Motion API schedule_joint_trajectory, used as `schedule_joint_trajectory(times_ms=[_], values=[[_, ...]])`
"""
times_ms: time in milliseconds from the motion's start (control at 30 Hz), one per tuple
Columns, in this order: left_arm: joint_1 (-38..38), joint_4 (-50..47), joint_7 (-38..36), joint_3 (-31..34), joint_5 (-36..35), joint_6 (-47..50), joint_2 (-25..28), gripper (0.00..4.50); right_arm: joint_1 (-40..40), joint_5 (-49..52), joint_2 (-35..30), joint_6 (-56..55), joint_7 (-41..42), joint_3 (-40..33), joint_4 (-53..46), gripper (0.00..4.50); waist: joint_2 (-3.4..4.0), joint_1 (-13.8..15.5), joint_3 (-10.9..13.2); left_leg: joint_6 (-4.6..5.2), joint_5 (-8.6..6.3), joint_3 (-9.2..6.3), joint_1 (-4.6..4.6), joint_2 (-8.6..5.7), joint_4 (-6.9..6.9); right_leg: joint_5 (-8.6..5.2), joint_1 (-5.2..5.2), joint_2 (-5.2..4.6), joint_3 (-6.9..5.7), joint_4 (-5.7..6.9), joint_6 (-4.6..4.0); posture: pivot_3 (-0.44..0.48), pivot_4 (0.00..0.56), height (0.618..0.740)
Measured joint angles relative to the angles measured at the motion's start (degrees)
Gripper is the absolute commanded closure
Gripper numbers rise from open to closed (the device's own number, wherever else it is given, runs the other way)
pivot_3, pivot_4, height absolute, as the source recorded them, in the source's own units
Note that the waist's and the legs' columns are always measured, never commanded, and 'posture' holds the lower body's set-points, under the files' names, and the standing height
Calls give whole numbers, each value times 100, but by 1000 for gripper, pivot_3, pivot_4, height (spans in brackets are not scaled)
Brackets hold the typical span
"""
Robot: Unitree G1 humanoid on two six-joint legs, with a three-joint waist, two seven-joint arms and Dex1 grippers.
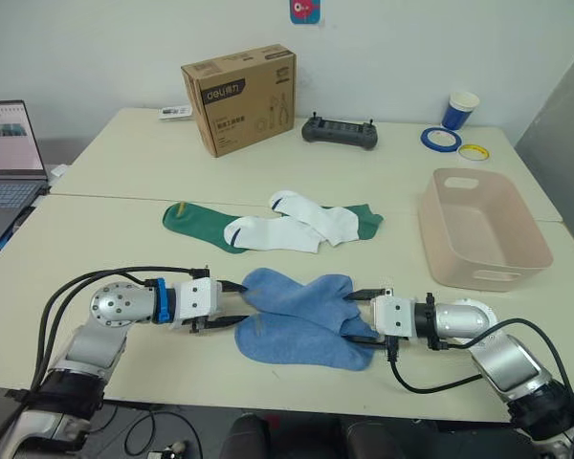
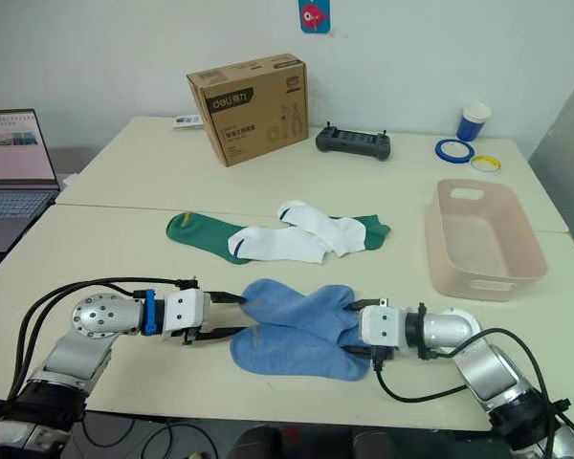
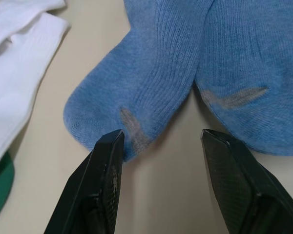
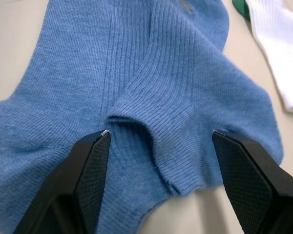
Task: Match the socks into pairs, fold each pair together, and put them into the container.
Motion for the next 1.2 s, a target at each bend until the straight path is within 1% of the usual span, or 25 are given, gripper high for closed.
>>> schedule_joint_trajectory(times_ms=[133, 233, 267, 333, 367, 500, 533, 567, 600, 633, 667, 767, 900, 1033, 1133, 1200], values=[[-142, 209, 6, -78, 36, -277, -77, 1889, -87, -63, 259, -578, -65, 5, 321, 978, 0, 0, 0, 0, 0, 3, 1, -1, 4, 4, 1, 0, 2, 4, 5, 0, 150, 740], [-197, 313, -1, -103, 35, -377, -97, 1889, -301, -163, 302, -857, -93, -4, 451, 978, 0, 8, 0, 0, 0, 2, 1, -1, 6, 12, 2, -1, 1, 4, -6, 0, 150, 740], [-212, 358, -1, -105, 35, -389, -114, 2060, -340, -172, 320, -942, -93, -2, 467, 978, 0, 16, 0, 0, 0, 1, 1, -1, 6, 18, 2, 0, 0, 5, -16, 0, 150, 740], [-245, 408, -4, -133, 36, -415, -137, 2474, -396, -175, 352, -1095, -91, -2, 541, 1347, 0, 32, 0, 0, 0, 0, 1, -1, 6, 20, 2, 0, 0, 4, -20, 0, 150, 740], [-266, 424, -5, -138, 36, -418, -144, 2792, -398, -175, 355, -1132, -88, -2, 561, 1581, 0, 43, 0, 0, 0, -1, 1, -1, 5, 20, 2, 0, -1, 4, -20, 0, 150, 740], [-371, 506, -29, -148, 32, -495, -148, 4032, -400, -112, 376, -1285, -7, -2, 604, 2885, 1, 68, 0, 0, 0, 0, 1, -1, 5, 20, 2, 0, 0, 5, -21, 0, 150, 740], [-399, 590, -38, -153, 33, -518, -148, 4281, -400, -74, 377, -1297, 38, -3, 614, 3161, 1, 68, 0, 0, 0, 0, 1, -1, 5, 20, 2, 0, 0, 5, -21, 0, 150, 740], [-403, 634, -49, -155, 33, -527, -149, 4500, -400, -36, 376, -1303, 55, -3, 623, 3543, 1, 68, 0, 0, 0, 1, 1, 0, 5, 20, 2, 1, 1, 5, -21, 0, 150, 740], [-410, 678, -66, -163, 33, -539, -151, 4500, -400, 16, 377, -1307, 73, -4, 635, 3855, 0, 68, 0, 1, 1, 0, 2, 0, 6, 21, 3, 1, 0, 5, -22, 0, 150, 740], [-429, 712, -82, -167, 33, -543, -165, 4500, -400, 74, 378, -1308, 92, -5, 643, 4268, 1, 72, 0, 1, 1, 0, 1, -1, 7, 20, 3, 1, 0, 5, -22, 0, 150, 740], [-457, 725, -93, -169, 33, -543, -180, 4500, -401, 85, 381, -1308, 104, -6, 643, 4484, 0, 75, 0, 1, 1, 0, 1, -1, 7, 21, 3, 1, -1, 6, -22, 0, 150, 740], [-614, 815, -124, -173, 28, -548, -218, 4500, -409, 236, 382, -1300, 210, -7, 643, 4484, 0, 78, 0, 1, 1, 0, 2, -1, 10, 21, 5, 1, 0, 6, -21, 0, 150, 740], [-646, 889, -169, -173, -5, -546, -259, 4500, -453, 439, 381, -1218, 305, -43, 643, 4484, 1, 76, 0, 1, 1, -1, 2, 0, 9, 21, 4, 1, 0, 7, -21, 0, 150, 740], [-683, 911, -258, -164, -89, -443, -258, 4500, -517, 695, 373, -983, 307, -270, 637, 4484, 1, 79, 0, 1, 1, -4, 2, -1, 9, 21, 5, 2, -2, 9, -22, 0, 150, 740], [-698, 691, -260, -70, -358, 163, -238, 4500, -535, 1039, 371, -506, 332, -466, 489, 4484, 1, 77, 0, 1, 1, -5, 1, 0, 10, 21, 6, 2, -2, 11, -21, 0, 150, 740], [-697, 224, -298, -11, -600, 700, -123, 4500, -544, 1322, 305, -94, 424, -583, 281, 4484, 1, 76, 0, 1, 1, -7, 0, 0, 10, 21, 6, 2, -3, 13, -21, 0, 150, 740]])
